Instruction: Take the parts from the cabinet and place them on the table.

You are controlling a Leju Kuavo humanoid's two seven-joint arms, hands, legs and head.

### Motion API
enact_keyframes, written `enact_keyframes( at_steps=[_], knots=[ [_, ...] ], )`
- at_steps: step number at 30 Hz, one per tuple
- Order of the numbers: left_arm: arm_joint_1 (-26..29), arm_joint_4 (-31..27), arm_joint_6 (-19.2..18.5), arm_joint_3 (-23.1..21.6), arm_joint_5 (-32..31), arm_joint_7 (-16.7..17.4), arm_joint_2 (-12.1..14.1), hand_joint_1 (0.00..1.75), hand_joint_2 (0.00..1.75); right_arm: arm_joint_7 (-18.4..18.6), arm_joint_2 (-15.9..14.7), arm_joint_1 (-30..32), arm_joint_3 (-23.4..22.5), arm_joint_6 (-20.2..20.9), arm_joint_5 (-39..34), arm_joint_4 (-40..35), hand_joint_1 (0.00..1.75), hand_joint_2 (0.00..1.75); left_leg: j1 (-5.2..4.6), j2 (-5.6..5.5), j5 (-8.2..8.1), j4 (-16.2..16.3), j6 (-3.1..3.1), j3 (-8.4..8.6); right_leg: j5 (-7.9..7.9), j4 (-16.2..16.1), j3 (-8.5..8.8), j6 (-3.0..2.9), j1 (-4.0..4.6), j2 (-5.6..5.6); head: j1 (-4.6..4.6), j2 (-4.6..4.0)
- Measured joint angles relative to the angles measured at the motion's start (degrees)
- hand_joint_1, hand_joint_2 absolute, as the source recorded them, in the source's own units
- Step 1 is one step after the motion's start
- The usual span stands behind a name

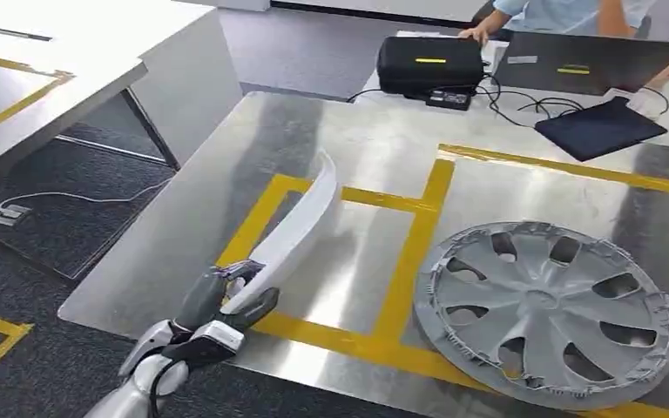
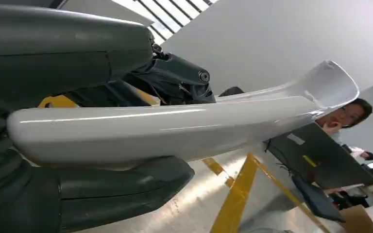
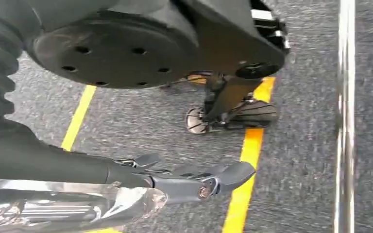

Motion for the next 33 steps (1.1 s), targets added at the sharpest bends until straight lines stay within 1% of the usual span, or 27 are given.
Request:
enact_keyframes(
  at_steps=[1,2,3,4,5,6,7,8,9,10,11,12,13,16,17,18,19,21,25,26,27,28,33],
  knots=[
    [0.0,0.2,0.0,0.0,-0.3,0.1,0.0,1.75,1.75,0.0,0.0,0.0,-0.1,0.0,0.2,0.0,0.0,1.75,0.1,0.0,1.68,-0.4,-0.1,-0.62,-0.09,0.0,0.18,0.12,-0.1,0.22,-0.02,0.0],
    [-0.1,0.4,0.0,0.0,-0.8,0.3,0.1,1.75,1.75,0.0,0.0,0.1,-0.2,0.0,0.4,0.1,0.0,1.75,0.22,-0.02,4.41,-2.8,-0.18,-0.11,-0.24,0.0,0.44,0.32,-0.25,0.45,-0.02,0.0],
    [-0.3,0.5,0.0,0.0,-1.3,0.5,0.1,1.75,1.75,0.0,0.0,0.1,-0.2,0.0,0.6,0.1,0.0,1.75,0.34,-0.02,7.55,-6.8,-0.27,1.27,-0.37,0.0,0.74,0.53,-0.44,0.69,0.0,0.0],
    [-0.5,0.7,0.0,0.0,-1.9,0.9,0.1,1.75,1.75,0.0,0.0,0.1,-0.3,0.0,0.7,0.1,0.0,1.75,0.62,-0.06,10.62,-11.5,-0.55,3.06,-0.56,0.2,0.96,0.89,-0.58,0.88,-0.04,0.0],
    [-0.9,0.9,0.1,0.0,-2.2,1.3,0.1,1.75,1.75,0.0,-0.1,0.0,-0.3,0.0,0.8,0.1,0.0,1.75,1.02,-0.29,11.79,-14.6,-0.93,3.92,-0.73,0.5,0.83,1.37,-0.23,1.05,-0.33,0.0],
    [-1.3,1.0,0.2,0.0,-2.6,1.8,-0.1,1.75,1.75,0.0,-0.1,-0.1,-0.3,-0.1,0.9,0.2,0.0,1.75,1.0,-0.81,11.03,-16.2,-0.4,4.5,-1.06,1.2,0.36,1.67,-0.18,1.25,-0.59,0.0],
    [-1.4,1.1,0.3,0.0,-3.2,2.5,-0.2,1.75,1.75,0.0,-0.2,-0.1,-0.3,-0.1,1.0,0.2,0.0,1.75,1.12,-0.82,11.24,-16.2,-0.24,4.32,-1.11,1.0,0.13,1.53,-0.08,1.23,-0.04,0.0],
    [-1.7,1.3,0.7,0.1,-3.9,3.4,-0.3,1.75,1.75,0.0,-0.2,0.0,-0.3,-0.1,1.1,0.2,0.0,1.75,1.01,-0.87,11.24,-16.1,-0.21,4.31,-1.35,0.8,0.06,0.19,-0.08,1.18,-0.13,0.0],
    [-2.1,1.5,0.9,0.1,-4.6,4.2,-0.3,1.75,1.75,0.0,-0.2,0.1,-0.4,-0.2,1.2,0.2,0.0,1.75,0.96,-0.9,11.24,-16.1,-0.12,4.35,-1.24,0.7,-0.04,-0.55,0.01,1.13,0.07,0.0],
    [-2.7,1.8,1.1,0.2,-5.6,5.2,-0.4,1.75,1.75,0.0,-0.2,0.2,-0.4,-0.2,1.3,0.2,0.0,1.75,0.9,-0.96,11.26,-16.1,0.19,4.37,-1.23,0.4,0.15,-0.56,0.03,1.06,0.15,0.0],
    [-3.4,2.4,1.4,0.2,-6.8,6.5,-0.5,1.75,1.75,0.0,-0.2,0.1,-0.4,-0.2,1.6,0.2,0.0,1.75,0.85,-0.99,11.3,-16.1,0.48,4.38,-0.99,0.1,0.4,-0.19,0.0,0.94,0.17,0.0],
    [-4.1,3.1,1.4,0.3,-7.9,7.5,-0.6,1.75,1.75,0.0,-0.2,0.0,-0.5,-0.3,1.7,0.2,0.0,1.75,0.82,-1.0,11.28,-16.1,0.61,4.36,-0.55,0.0,1.02,0.47,-0.01,0.95,0.24,0.0],
    [-4.8,3.7,1.5,0.4,-8.8,8.2,-0.7,1.75,1.75,0.0,-0.2,-0.1,-0.5,-0.3,1.9,0.2,0.0,1.75,0.78,-1.0,11.34,-16.1,0.72,4.36,-0.27,-0.3,1.19,1.05,-0.09,0.96,0.26,0.0],
    [-6.4,5.6,1.6,0.7,-10.6,9.5,-0.9,1.75,1.75,0.0,-0.2,-0.2,-0.6,-0.3,2.3,0.2,0.0,1.75,0.73,-0.99,11.34,-16.1,0.87,4.34,-0.2,-0.6,1.3,1.38,-0.11,0.99,0.26,0.0],
    [-6.9,6.1,1.7,0.9,-11.6,10.1,-1.0,1.75,1.75,0.0,-0.2,-0.2,-0.7,-0.3,2.4,0.2,0.0,1.75,0.69,-0.99,11.28,-16.1,0.97,4.34,-0.17,-0.7,1.31,1.78,-0.17,0.98,0.24,0.0],
    [-7.5,6.7,1.9,1.0,-13.0,11.1,-1.1,1.75,1.75,0.0,-0.2,-0.2,-0.7,-0.3,2.6,0.2,0.0,1.75,0.65,-0.99,11.27,-16.1,0.98,4.34,-0.22,-0.8,1.35,2.43,-0.25,0.97,0.22,0.0],
    [-8.2,7.5,2.1,1.0,-14.5,12.0,-1.2,1.75,1.75,0.0,-0.2,-0.3,-0.7,-0.3,2.8,0.2,0.0,1.75,0.64,-0.99,11.27,-16.1,0.98,4.34,-0.25,-0.8,1.34,2.68,-0.28,0.97,0.22,0.0],
    [-9.9,9.6,2.4,1.1,-18.2,14.1,-1.5,1.75,1.75,0.1,-0.2,-0.5,-0.7,-0.3,3.3,0.3,0.0,1.75,0.64,-0.99,11.26,-16.1,1.0,4.35,-0.26,-0.8,1.29,2.68,-0.28,0.96,0.22,0.0],
    [-13.7,14.3,2.4,1.0,-23.7,16.6,-2.7,1.75,1.75,0.1,-0.2,-0.9,-0.7,-0.3,4.2,0.7,0.0,1.75,0.65,-0.99,11.32,-16.3,1.04,4.38,-0.25,-0.7,1.2,2.69,-0.24,0.98,0.2,0.0],
    [-14.5,15.2,2.4,0.9,-24.7,17.0,-3.0,1.75,1.75,0.1,-0.2,-0.9,-0.7,-0.4,4.3,0.8,0.0,0.0,0.66,-0.99,11.35,-16.3,1.03,4.39,-0.25,-0.7,1.19,2.69,-0.23,0.97,0.2,0.0],
    [-15.1,16.3,2.4,0.7,-25.7,17.5,-3.4,1.75,1.75,0.1,-0.2,-0.9,-0.7,-0.4,4.4,0.9,0.0,0.0,0.66,-0.99,11.4,-16.4,1.03,4.41,-0.25,-0.7,1.19,2.69,-0.23,0.97,0.22,0.0],
    [-15.6,17.0,2.4,0.4,-26.2,17.7,-3.6,1.57,1.75,0.1,-0.2,-1.0,-0.7,-0.4,4.5,1.0,0.0,0.0,0.66,-0.99,11.42,-16.4,1.03,4.44,-0.25,-0.7,1.18,2.68,-0.23,0.98,0.2,0.0],
    [-16.3,19.3,3.0,0.0,-26.7,17.7,-4.6,1.57,1.75,0.1,-0.2,-0.9,-0.8,-0.4,4.5,1.2,0.0,0.0,0.71,-0.99,11.46,-16.5,0.98,4.44,-0.25,-0.6,1.1,2.68,-0.22,0.99,0.2,0.0]
  ],
)
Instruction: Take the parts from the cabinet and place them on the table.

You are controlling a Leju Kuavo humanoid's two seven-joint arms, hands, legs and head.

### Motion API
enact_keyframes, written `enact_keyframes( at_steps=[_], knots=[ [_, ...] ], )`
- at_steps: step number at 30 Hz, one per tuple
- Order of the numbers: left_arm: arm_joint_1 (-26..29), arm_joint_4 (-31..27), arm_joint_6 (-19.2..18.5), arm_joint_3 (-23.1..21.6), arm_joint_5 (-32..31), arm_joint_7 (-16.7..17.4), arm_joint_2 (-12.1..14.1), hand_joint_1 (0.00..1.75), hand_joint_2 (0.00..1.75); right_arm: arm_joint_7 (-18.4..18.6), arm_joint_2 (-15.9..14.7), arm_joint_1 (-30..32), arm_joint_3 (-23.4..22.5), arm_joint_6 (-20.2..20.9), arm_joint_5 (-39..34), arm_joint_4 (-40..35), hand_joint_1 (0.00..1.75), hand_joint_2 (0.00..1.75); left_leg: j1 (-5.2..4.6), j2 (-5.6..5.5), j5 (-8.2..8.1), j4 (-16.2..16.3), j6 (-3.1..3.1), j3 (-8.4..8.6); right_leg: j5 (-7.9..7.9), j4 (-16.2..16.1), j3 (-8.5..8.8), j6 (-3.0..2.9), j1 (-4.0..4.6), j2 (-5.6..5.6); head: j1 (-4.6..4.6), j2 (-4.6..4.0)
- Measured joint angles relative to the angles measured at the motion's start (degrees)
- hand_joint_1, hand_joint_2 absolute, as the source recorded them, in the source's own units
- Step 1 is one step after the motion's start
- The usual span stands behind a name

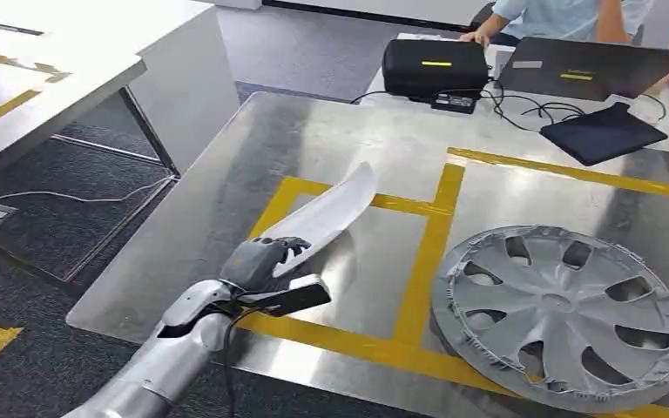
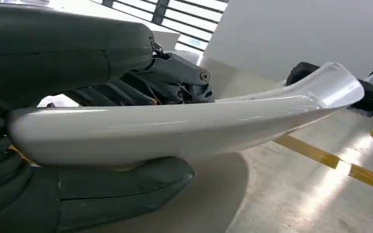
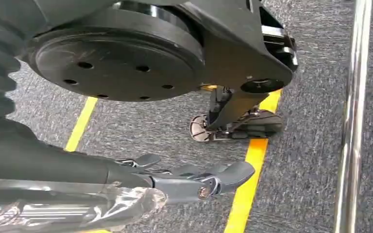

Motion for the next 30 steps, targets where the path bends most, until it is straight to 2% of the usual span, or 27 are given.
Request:
enact_keyframes(
  at_steps=[1,2,3,4,10,16,19,21,22,23,25,26,27,28,29,30],
  knots=[
    [0.0,0.2,0.1,0.0,0.0,0.0,0.0,1.57,1.75,0.0,0.0,0.0,0.0,0.0,0.0,0.0,0.0,0.0,0.0,0.0,0.0,0.0,0.0,0.0,-0.01,0.0,-0.01,0.0,0.0,0.0,0.0,0.0],
    [-0.1,0.4,0.1,0.0,0.0,-0.1,-0.1,0.0,1.75,0.0,0.0,0.0,0.0,0.0,0.0,0.0,0.0,0.0,0.0,0.0,0.0,0.0,0.0,0.0,-0.01,0.0,-0.02,-0.01,0.0,0.0,0.0,0.0],
    [-0.1,0.6,0.1,0.0,0.0,-0.1,-0.2,0.0,1.75,0.0,0.0,0.0,0.0,0.0,0.0,0.1,0.0,0.0,0.0,0.0,0.0,-0.1,0.0,0.0,-0.01,0.0,-0.03,-0.01,0.0,0.0,-0.02,0.0],
    [-0.1,0.7,0.1,0.0,0.0,-0.2,-0.2,0.0,0.0,0.0,0.0,0.0,0.0,0.0,0.0,0.1,0.0,0.0,0.0,0.0,0.0,-0.1,0.0,0.0,-0.01,0.0,-0.03,-0.01,0.0,0.0,0.02,0.0],
    [0.3,0.9,1.3,0.1,2.0,-1.5,-0.4,0.0,0.0,0.1,0.0,0.0,-0.1,-0.2,0.0,0.2,0.0,0.0,0.0,0.0,0.02,-0.1,-0.03,0.01,-0.01,0.0,-0.05,-0.02,0.0,0.0,-0.02,0.0],
    [4.2,-4.9,2.8,1.5,5.8,-3.4,-0.3,0.0,0.0,0.4,0.1,0.2,-1.1,-0.5,-0.1,0.2,0.0,0.0,-0.31,0.0,-0.12,0.0,0.18,-0.01,-0.04,0.0,-0.03,0.09,-0.3,-0.02,-0.07,0.0],
    [6.0,-8.7,3.6,2.2,7.7,-4.4,0.0,0.0,0.0,0.5,0.4,0.2,-1.5,-0.6,-0.2,0.1,0.0,0.0,-0.66,-0.01,-0.16,0.0,0.6,-0.01,0.07,-0.2,0.0,0.42,-0.65,0.0,-0.07,0.0],
    [7.2,-11.7,4.8,2.9,9.7,-5.9,0.1,0.0,0.0,0.6,0.6,0.3,-1.7,-0.6,-0.2,0.0,0.0,0.0,-0.65,0.03,0.65,-0.6,1.39,0.09,0.66,-0.6,0.15,1.12,-0.69,0.16,-0.11,0.0],
    [7.8,-13.1,5.3,3.2,10.8,-6.5,0.2,0.0,0.0,0.7,0.6,0.3,-2.0,-0.6,-0.2,-0.2,0.0,0.0,-0.19,0.29,1.18,-1.5,1.66,0.66,-0.22,-0.2,-0.56,1.11,-0.74,-0.27,-0.04,0.0],
    [8.4,-14.5,5.8,3.4,11.9,-7.2,0.2,0.0,0.0,0.7,0.7,0.4,-2.3,-0.6,-0.2,-0.3,0.0,0.0,-0.17,0.34,1.4,-1.8,1.96,0.78,-1.94,1.5,-1.03,1.16,-0.65,-0.78,0.15,0.0],
    [9.6,-17.1,6.3,4.2,13.4,-8.0,0.4,0.0,0.0,0.7,0.8,0.3,-2.5,-0.5,-0.2,-0.5,0.0,0.0,-0.15,0.48,1.39,-1.8,2.03,0.69,-6.76,10.6,-4.49,1.37,-0.8,-1.03,0.2,0.0],
    [10.2,-17.9,6.3,4.5,13.9,-8.3,0.6,0.0,0.0,0.7,0.8,0.3,-2.6,-0.5,-0.2,-0.6,0.0,0.0,-0.15,0.59,1.39,-1.8,2.03,0.68,-8.58,15.1,-6.24,1.59,-0.84,-1.05,0.17,0.0],
    [10.8,-18.6,6.5,4.7,15.0,-8.9,0.7,0.0,0.0,0.8,0.8,0.3,-2.9,-0.6,-0.2,-0.7,0.0,0.0,-0.08,0.66,1.42,-1.8,1.99,0.66,-9.02,17.4,-7.0,1.83,-0.89,-1.06,0.22,0.0],
    [11.3,-19.2,6.6,4.9,15.8,-9.4,0.8,0.0,0.0,0.8,0.8,0.4,-2.9,-0.6,-0.2,-0.7,0.0,0.0,0.07,0.66,1.42,-1.8,1.87,0.67,-8.14,16.8,-6.38,2.01,-1.0,-1.08,0.2,0.0],
    [11.9,-20.1,7.0,5.2,17.0,-10.1,0.8,0.0,0.0,0.8,0.8,0.4,-3.0,-0.6,-0.2,-0.9,0.0,0.0,0.36,0.65,1.44,-1.7,1.5,0.67,-6.11,13.5,-4.38,2.27,-1.22,-1.16,0.17,0.0],
    [12.3,-20.8,7.4,5.8,18.3,-10.9,0.9,0.0,0.0,0.8,0.8,0.3,-3.0,-0.6,-0.2,-1.1,0.0,0.0,0.68,0.62,1.41,-1.6,1.04,0.68,-3.86,8.7,-1.62,2.6,-1.51,-1.26,0.15,0.0]
  ],
)
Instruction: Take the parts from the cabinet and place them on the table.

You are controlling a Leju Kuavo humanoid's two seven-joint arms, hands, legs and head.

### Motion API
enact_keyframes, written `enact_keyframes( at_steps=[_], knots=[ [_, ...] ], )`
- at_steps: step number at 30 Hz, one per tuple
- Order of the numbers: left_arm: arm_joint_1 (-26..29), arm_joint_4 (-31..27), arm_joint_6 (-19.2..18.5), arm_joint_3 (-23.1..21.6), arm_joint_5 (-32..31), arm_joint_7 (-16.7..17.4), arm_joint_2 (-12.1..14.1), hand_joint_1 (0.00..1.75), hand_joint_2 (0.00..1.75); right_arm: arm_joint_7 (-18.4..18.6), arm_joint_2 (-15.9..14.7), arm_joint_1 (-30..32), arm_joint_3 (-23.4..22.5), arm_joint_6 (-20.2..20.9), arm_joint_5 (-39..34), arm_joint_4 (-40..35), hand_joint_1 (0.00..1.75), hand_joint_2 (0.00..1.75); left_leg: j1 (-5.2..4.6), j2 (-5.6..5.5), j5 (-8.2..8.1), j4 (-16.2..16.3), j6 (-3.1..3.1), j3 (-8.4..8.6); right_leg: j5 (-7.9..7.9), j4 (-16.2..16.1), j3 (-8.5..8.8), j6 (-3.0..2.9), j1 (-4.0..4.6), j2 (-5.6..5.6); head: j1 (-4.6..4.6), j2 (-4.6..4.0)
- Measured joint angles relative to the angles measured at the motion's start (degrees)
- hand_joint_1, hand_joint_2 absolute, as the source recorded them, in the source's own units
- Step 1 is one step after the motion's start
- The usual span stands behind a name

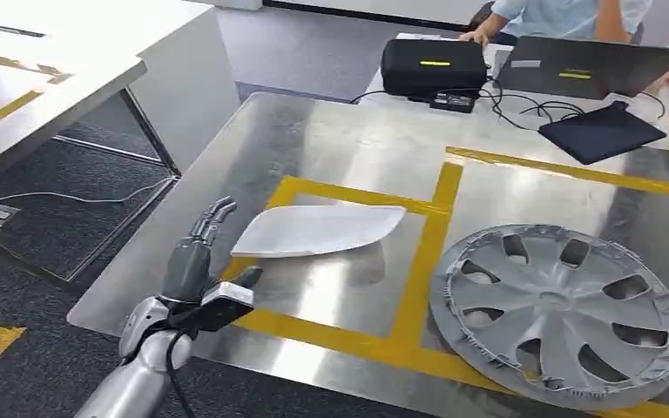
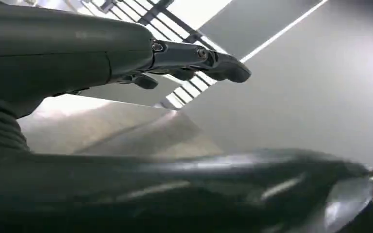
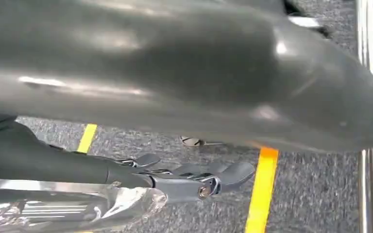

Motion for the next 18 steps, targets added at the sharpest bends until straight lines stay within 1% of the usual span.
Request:
enact_keyframes(
  at_steps=[1,2,3,4,6,7,8,9,10,11,12,13,14,15,16,17,18],
  knots=[
    [0.5,-0.8,0.3,0.6,1.6,-1.0,0.1,0.0,0.0,0.0,0.0,-0.1,-0.2,0.0,0.0,-0.1,0.0,0.0,0.38,-0.07,-0.15,0.3,-0.64,-0.02,1.95,-5.6,3.22,0.58,-0.46,-0.25,0.04,0.0],
    [1.0,-1.5,0.6,1.1,3.4,-2.1,0.2,0.0,0.0,0.0,0.4,-0.2,-0.3,0.0,0.1,-0.1,0.0,0.0,0.13,-0.1,-0.24,0.5,-1.37,-0.28,0.02,-7.5,4.62,1.47,-0.16,-0.15,0.19,0.0],
    [1.4,-2.1,0.9,2.0,5.5,-3.3,0.3,0.0,0.0,-0.1,0.7,-0.3,-0.3,0.2,0.2,-0.4,0.0,0.0,0.01,-0.08,-0.29,0.8,-1.92,-0.61,0.95,-7.3,4.89,0.21,-0.05,0.53,0.81,0.02],
    [1.9,-2.6,1.0,2.9,7.8,-5.1,0.3,0.0,0.0,-0.1,0.9,-0.2,-0.6,0.2,0.3,-0.5,0.0,0.0,-0.17,-0.2,-0.12,1.2,-2.19,-0.43,0.56,-7.3,4.42,-0.47,-0.29,0.4,0.33,-0.02],
    [2.8,-3.0,1.0,4.9,12.5,-7.9,0.3,0.0,0.0,-0.2,1.0,-0.2,-1.0,0.3,0.5,-0.7,0.0,0.0,-0.11,-0.2,0.6,1.1,-2.79,-0.72,0.61,-6.7,3.84,-1.32,-0.08,0.53,-0.59,0.0],
    [3.1,-3.0,1.0,6.2,14.7,-9.1,0.3,0.0,0.0,-0.3,1.1,-0.2,-1.2,0.3,0.6,-0.8,0.0,0.0,0.09,-0.17,0.17,1.3,-3.05,-0.98,0.82,-6.8,3.53,-2.21,-0.17,0.5,-0.87,0.0],
    [3.4,-3.0,1.0,7.6,16.6,-9.9,0.3,0.0,0.0,-0.3,1.3,-0.2,-1.3,0.3,0.6,-1.0,0.0,0.0,0.06,-0.16,-1.6,2.5,-3.05,-1.54,1.11,-6.8,3.16,-2.77,-0.03,0.52,-1.29,0.02],
    [3.7,-3.0,0.8,9.1,18.2,-10.7,0.2,0.0,0.0,-0.4,1.4,-0.1,-1.4,0.4,0.6,-1.2,0.0,0.0,-0.11,-0.16,-4.2,5.6,-3.04,-2.8,1.43,-6.8,2.82,-3.27,0.11,0.49,-1.81,0.0],
    [3.8,-3.0,0.6,10.3,18.9,-11.1,0.2,0.0,0.0,-0.4,1.5,-0.1,-1.6,0.4,0.7,-1.4,0.0,0.0,-0.29,-0.17,-7.03,10.2,-3.01,-4.69,1.71,-6.8,2.33,-3.71,0.32,0.43,-2.08,0.0],
    [4.1,-3.0,0.4,11.4,19.2,-11.3,0.2,0.0,0.0,-0.4,1.6,-0.2,-1.8,0.5,0.7,-1.6,0.0,0.0,-0.4,-0.17,-9.42,15.2,-2.87,-6.62,2.04,-6.8,1.8,-4.22,0.66,0.37,-2.25,0.0],
    [4.3,-3.0,0.4,12.2,19.3,-11.4,0.2,0.0,0.0,-0.4,1.7,-0.1,-1.9,0.5,0.7,-1.7,0.0,0.0,-0.52,-0.17,-10.43,18.1,-2.61,-7.57,2.35,-6.8,1.37,-4.55,0.98,0.33,-2.27,0.0],
    [4.6,-3.0,0.4,12.8,19.4,-11.5,0.2,0.0,0.0,-0.4,1.8,-0.2,-2.1,0.5,0.7,-1.9,0.0,0.0,-0.76,-0.17,-10.0,18.6,-2.2,-7.3,2.69,-6.8,0.94,-4.76,1.3,0.34,-2.29,0.0],
    [4.6,-3.0,0.4,13.2,19.7,-11.4,0.1,0.0,0.0,-0.4,1.8,-0.2,-2.2,0.6,0.8,-2.0,0.0,0.0,-1.05,-0.18,-8.37,16.7,-1.63,-5.92,3.04,-6.8,0.53,-4.89,1.61,0.35,-2.36,0.0],
    [4.6,-3.0,0.5,13.8,20.3,-11.5,0.0,0.0,0.0,-0.4,1.9,-0.2,-2.3,0.6,0.8,-2.1,0.0,0.0,-1.4,-0.19,-6.29,13.1,-0.93,-3.67,3.39,-6.8,0.17,-4.93,1.87,0.36,-2.36,0.0],
    [4.6,-3.0,0.7,14.5,21.1,-11.6,-0.1,0.0,0.0,-0.4,2.1,-0.2,-2.3,0.8,0.9,-2.3,0.0,0.0,-1.88,-0.21,-4.38,8.5,-0.16,-0.73,3.74,-6.8,-0.13,-4.89,2.06,0.44,-2.34,0.0],
    [4.5,-3.0,1.0,15.4,21.9,-12.0,-0.3,0.0,0.0,-0.4,2.3,-0.2,-2.5,0.9,1.0,-2.5,0.0,0.0,-2.46,-0.24,-3.64,3.9,0.71,2.35,4.1,-6.8,-0.34,-4.8,2.04,0.46,-2.34,0.0],
    [4.4,-2.9,1.4,16.7,23.1,-12.8,-0.6,0.0,0.0,-0.4,2.7,-0.3,-2.7,1.1,1.2,-2.8,0.0,0.0,-2.59,-0.21,-4.23,1.2,1.01,3.74,4.41,-6.8,-0.69,-4.5,2.46,0.49,-2.25,0.0]
  ],
)
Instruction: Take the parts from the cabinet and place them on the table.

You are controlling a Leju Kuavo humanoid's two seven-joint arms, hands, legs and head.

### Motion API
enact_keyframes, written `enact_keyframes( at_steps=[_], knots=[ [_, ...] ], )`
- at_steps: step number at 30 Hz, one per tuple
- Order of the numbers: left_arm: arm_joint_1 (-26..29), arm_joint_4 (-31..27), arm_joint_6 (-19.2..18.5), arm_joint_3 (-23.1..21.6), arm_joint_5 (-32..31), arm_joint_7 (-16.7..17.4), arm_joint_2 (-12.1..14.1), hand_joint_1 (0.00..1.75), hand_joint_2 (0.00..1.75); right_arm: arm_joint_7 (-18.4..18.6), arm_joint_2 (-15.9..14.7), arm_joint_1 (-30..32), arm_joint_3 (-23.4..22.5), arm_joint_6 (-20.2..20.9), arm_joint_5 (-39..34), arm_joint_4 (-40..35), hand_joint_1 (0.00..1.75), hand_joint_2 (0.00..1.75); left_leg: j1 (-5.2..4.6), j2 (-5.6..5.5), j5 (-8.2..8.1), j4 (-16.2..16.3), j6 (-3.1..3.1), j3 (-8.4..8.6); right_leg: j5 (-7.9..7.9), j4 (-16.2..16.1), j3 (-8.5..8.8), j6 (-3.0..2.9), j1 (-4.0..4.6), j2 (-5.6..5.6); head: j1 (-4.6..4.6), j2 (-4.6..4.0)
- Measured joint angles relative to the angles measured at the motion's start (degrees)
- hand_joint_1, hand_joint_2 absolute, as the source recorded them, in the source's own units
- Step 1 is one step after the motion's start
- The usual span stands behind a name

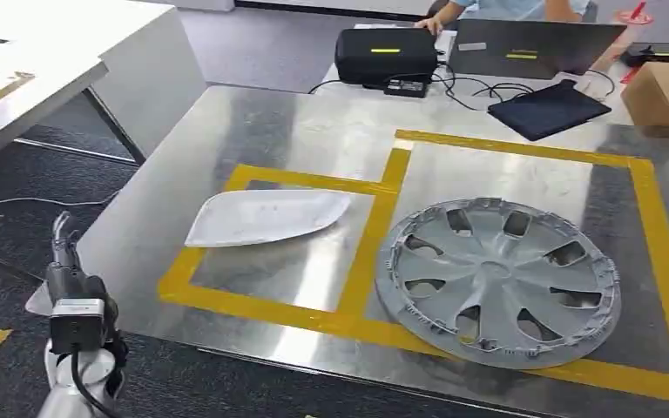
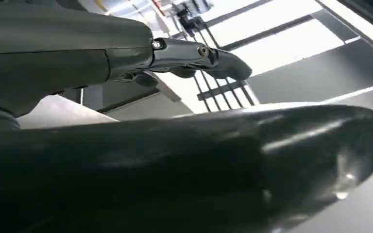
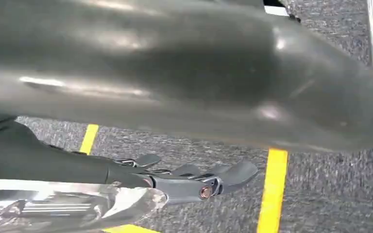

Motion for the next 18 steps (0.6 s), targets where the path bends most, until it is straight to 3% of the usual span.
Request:
enact_keyframes(
  at_steps=[1,3,4,5,6,8,9,10,11,13,14,15,16,18],
  knots=[
    [0.0,0.3,0.1,1.3,1.0,-0.2,-0.3,0.0,0.0,0.0,0.2,0.0,-0.1,0.2,0.0,-0.4,0.0,0.0,-0.07,-0.03,0.25,-0.4,-0.38,-0.22,0.58,-0.1,-0.1,0.2,-0.16,-0.03,0.02,0.0],
    [0.0,1.4,0.6,4.6,3.2,-0.4,-0.4,0.0,0.0,0.0,0.8,0.1,-0.7,0.7,0.2,-1.1,0.0,0.0,-0.36,0.01,0.94,-0.7,-0.22,-0.73,1.65,-0.8,-0.2,0.82,-0.47,-0.01,-0.09,0.0],
    [0.0,2.0,1.3,6.1,3.9,-0.4,-0.7,0.0,0.0,0.1,0.8,0.2,-1.0,0.9,0.4,-1.5,0.0,0.0,-0.01,0.08,1.88,-1.5,0.0,-0.9,2.11,-1.0,-0.45,1.17,-0.22,0.03,-0.11,0.0],
    [-0.2,2.9,2.2,7.8,4.5,-0.4,-0.8,0.0,0.0,0.1,0.9,0.2,-1.3,1.2,0.5,-1.7,0.0,0.0,0.27,0.23,2.67,-1.8,0.16,-1.27,0.42,-0.6,-0.81,1.38,-0.38,-0.16,-0.06,0.0],
    [-0.3,3.9,3.1,9.4,5.1,-0.4,-0.9,0.0,0.0,0.1,1.0,0.2,-1.5,1.5,0.6,-2.3,0.0,0.0,0.37,0.24,3.23,-1.9,0.66,-1.88,-2.83,1.6,-1.73,1.7,-0.44,-0.27,0.13,0.0],
    [-0.2,6.0,3.8,12.5,6.2,-0.4,-1.1,0.0,0.0,0.2,1.3,0.1,-2.1,1.7,0.8,-3.1,0.0,0.0,0.43,0.26,4.32,-1.8,0.59,-3.32,-9.05,10.2,-3.7,2.21,-0.61,-0.32,0.29,0.0],
    [-0.2,6.6,3.8,13.5,6.4,-0.4,-1.1,0.0,0.0,0.3,1.4,0.1,-2.4,1.6,0.8,-3.3,0.0,0.0,0.45,0.33,4.88,-1.8,0.55,-3.94,-10.48,13.8,-4.28,2.45,-0.65,-0.34,0.29,0.0],
    [-0.2,7.2,3.8,14.3,6.5,-0.4,-1.1,0.0,0.0,0.3,1.4,0.1,-2.5,1.6,0.8,-3.4,0.0,0.0,0.5,0.39,5.39,-1.8,0.45,-4.55,-10.25,15.7,-4.08,2.61,-0.67,-0.36,0.29,0.0],
    [-0.2,7.8,3.8,15.0,6.6,-0.4,-1.1,0.0,0.0,0.3,1.4,0.1,-2.6,1.6,0.8,-3.6,0.0,0.0,0.58,0.43,5.91,-1.8,0.29,-5.17,-8.62,15.2,-2.64,2.76,-0.72,-0.39,0.26,0.0],
    [-0.3,8.7,3.8,16.0,6.8,-0.4,-1.1,0.0,0.0,0.3,1.4,0.1,-2.9,1.6,0.8,-3.9,0.0,0.0,0.86,0.42,6.91,-1.7,-0.27,-6.5,-4.67,7.4,3.32,3.04,-0.98,-0.42,0.31,0.0],
    [-0.3,8.9,3.8,16.4,6.8,-0.4,-1.1,0.0,0.0,0.3,1.5,-0.1,-2.9,1.6,0.8,-3.9,0.0,0.0,0.85,0.36,7.3,-1.3,-0.69,-6.92,-4.65,1.8,7.16,3.35,-1.24,-0.46,0.24,0.0],
    [-0.3,9.1,3.9,16.8,6.9,-0.4,-1.1,0.0,0.0,0.3,1.7,-0.2,-2.9,1.6,0.9,-3.9,0.0,0.0,0.61,0.33,7.61,-1.1,-1.08,-7.48,-6.52,-2.1,10.14,3.47,-1.02,-0.33,0.55,0.0],
    [-0.4,9.2,3.9,17.1,6.8,-0.4,-1.1,0.0,0.0,0.3,1.7,-0.2,-2.9,1.6,0.8,-4.1,0.0,0.0,0.53,0.35,8.11,-1.0,-1.31,-7.55,-6.74,-3.0,10.13,2.42,-0.97,-0.25,0.33,0.02],
    [-0.6,9.6,4.4,17.6,6.9,-0.4,-1.1,0.0,0.0,0.3,1.7,-0.2,-2.9,1.6,0.9,-4.2,0.0,0.0,0.65,0.34,9.15,-1.2,-1.72,-7.64,-6.29,-2.5,9.29,1.91,-0.75,-0.21,0.18,0.0]
  ],
)
